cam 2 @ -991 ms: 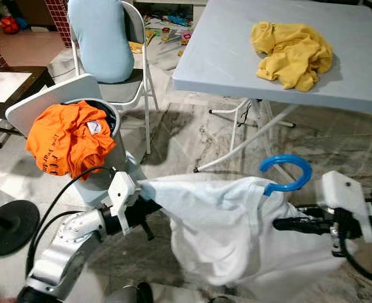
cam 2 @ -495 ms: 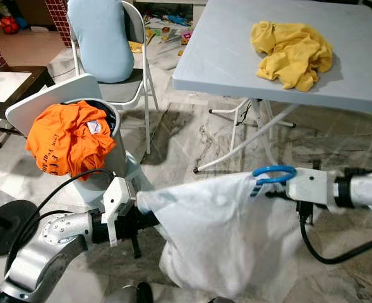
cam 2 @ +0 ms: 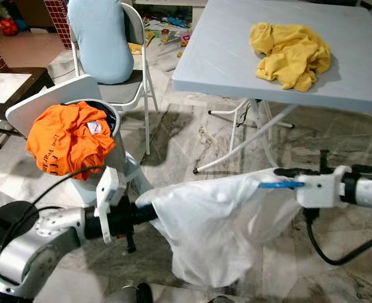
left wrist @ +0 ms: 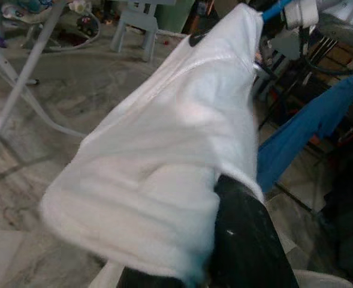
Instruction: Hang hanger
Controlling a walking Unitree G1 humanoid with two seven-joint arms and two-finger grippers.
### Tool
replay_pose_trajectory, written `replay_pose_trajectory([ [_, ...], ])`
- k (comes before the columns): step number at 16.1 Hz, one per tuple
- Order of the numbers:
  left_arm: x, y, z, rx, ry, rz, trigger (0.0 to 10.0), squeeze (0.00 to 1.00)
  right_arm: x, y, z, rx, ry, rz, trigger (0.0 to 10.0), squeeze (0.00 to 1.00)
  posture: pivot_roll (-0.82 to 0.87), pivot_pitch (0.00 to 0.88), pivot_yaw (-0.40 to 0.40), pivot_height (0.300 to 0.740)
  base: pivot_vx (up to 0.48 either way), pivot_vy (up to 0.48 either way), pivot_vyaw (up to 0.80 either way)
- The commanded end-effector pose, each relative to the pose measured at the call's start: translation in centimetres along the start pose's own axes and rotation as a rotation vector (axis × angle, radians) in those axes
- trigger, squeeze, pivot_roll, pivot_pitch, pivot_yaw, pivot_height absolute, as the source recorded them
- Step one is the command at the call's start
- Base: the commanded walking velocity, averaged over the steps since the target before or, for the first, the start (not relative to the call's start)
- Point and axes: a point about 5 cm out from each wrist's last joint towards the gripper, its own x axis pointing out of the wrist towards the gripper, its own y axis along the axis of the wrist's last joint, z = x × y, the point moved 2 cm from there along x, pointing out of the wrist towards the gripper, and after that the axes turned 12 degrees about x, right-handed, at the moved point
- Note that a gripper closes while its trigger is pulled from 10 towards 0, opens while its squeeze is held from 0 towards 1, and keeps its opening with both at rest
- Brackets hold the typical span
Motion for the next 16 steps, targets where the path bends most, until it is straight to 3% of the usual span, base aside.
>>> replay_pose_trajectory([
  [1,-0.7,1.4,0.0,0.060,-0.013,0.031,0.0,0.00,-2.4,-1.9,1.0,0.099,-0.030,-0.104,10.0,0.00,-0.08,0.131,0.019,0.740,0.000,0.000,0.00],
  [5,-2.9,-1.6,-1.1,0.025,0.026,-0.093,0.0,0.00,-3.1,-1.5,2.3,0.195,-0.061,-0.030,10.0,0.00,-0.09,0.133,0.023,0.740,0.000,0.000,0.00],
  [8,-4.3,-3.0,-2.3,0.016,0.093,-0.147,0.0,0.00,-3.1,-1.4,1.8,0.216,0.002,-0.018,10.0,0.00,-0.08,0.137,0.020,0.740,0.000,0.000,0.00],
  [10,-5.8,-4.4,-4.1,0.049,0.204,-0.197,0.0,0.00,-3.4,-1.1,1.3,0.324,0.072,0.028,10.0,0.00,-0.08,0.139,0.018,0.740,0.000,0.000,0.00],
  [13,-6.1,-4.3,-5.7,0.080,0.315,-0.173,0.0,0.00,-3.7,-1.4,0.5,0.334,0.128,0.009,10.0,0.00,-0.09,0.143,0.017,0.740,0.000,0.000,0.00],
  [16,-6.1,-4.3,-5.7,0.080,0.315,-0.173,0.0,0.00,-3.7,-1.4,0.5,0.334,0.128,0.009,10.0,0.00,-0.09,0.143,0.017,0.740,0.000,0.000,0.00],
])
